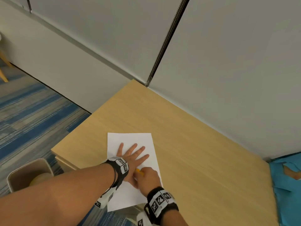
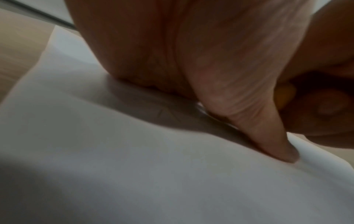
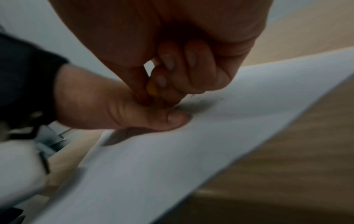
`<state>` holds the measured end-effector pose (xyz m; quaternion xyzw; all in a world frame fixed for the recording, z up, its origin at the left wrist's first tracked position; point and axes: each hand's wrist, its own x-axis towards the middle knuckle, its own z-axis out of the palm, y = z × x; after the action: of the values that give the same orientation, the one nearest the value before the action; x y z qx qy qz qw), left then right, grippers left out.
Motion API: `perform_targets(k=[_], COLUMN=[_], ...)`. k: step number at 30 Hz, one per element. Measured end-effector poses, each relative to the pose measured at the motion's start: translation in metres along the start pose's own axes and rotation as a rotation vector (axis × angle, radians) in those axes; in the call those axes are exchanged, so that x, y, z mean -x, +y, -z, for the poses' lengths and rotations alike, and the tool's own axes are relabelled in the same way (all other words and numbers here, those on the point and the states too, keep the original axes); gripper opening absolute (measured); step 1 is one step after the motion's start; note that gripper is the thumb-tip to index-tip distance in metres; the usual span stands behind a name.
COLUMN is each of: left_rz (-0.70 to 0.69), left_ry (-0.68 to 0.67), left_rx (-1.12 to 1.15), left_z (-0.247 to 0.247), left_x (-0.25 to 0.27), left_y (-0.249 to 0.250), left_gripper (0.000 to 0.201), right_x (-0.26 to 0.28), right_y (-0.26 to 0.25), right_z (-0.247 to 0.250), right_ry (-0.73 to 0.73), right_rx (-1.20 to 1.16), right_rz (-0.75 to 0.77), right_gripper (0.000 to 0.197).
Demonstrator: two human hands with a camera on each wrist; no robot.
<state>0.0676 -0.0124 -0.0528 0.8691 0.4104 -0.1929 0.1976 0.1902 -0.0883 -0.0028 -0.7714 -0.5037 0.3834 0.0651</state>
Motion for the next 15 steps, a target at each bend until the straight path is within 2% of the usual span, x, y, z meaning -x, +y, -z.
perform_targets(k=[4,9,13,15], left_rz=[-0.014,-0.001,0.001,0.006], left_ry=[-0.024,-0.011,-0.036,-0.04], left_rx=[0.016,0.009,0.024,0.016], left_z=[-0.002,0.001,0.0,-0.001], left_x=[0.002,0.002,0.001,0.002], left_y=[-0.002,0.0,0.0,0.0], left_gripper=[0.134,0.133,0.139,0.141], right_x=[-0.02,-0.001,-0.033,-0.025], right_y=[0.009,0.001,0.003,0.001], right_z=[0.027,0.006,0.034,0.025], right_ry=[0.108,-0.01,0.117,0.055], right_rx=[-0.082,-0.013,-0.037,-0.018], right_rz=[-0.1,0.001,-0.103,-0.068], right_gripper=[0.031,0.03,0.029,0.03])
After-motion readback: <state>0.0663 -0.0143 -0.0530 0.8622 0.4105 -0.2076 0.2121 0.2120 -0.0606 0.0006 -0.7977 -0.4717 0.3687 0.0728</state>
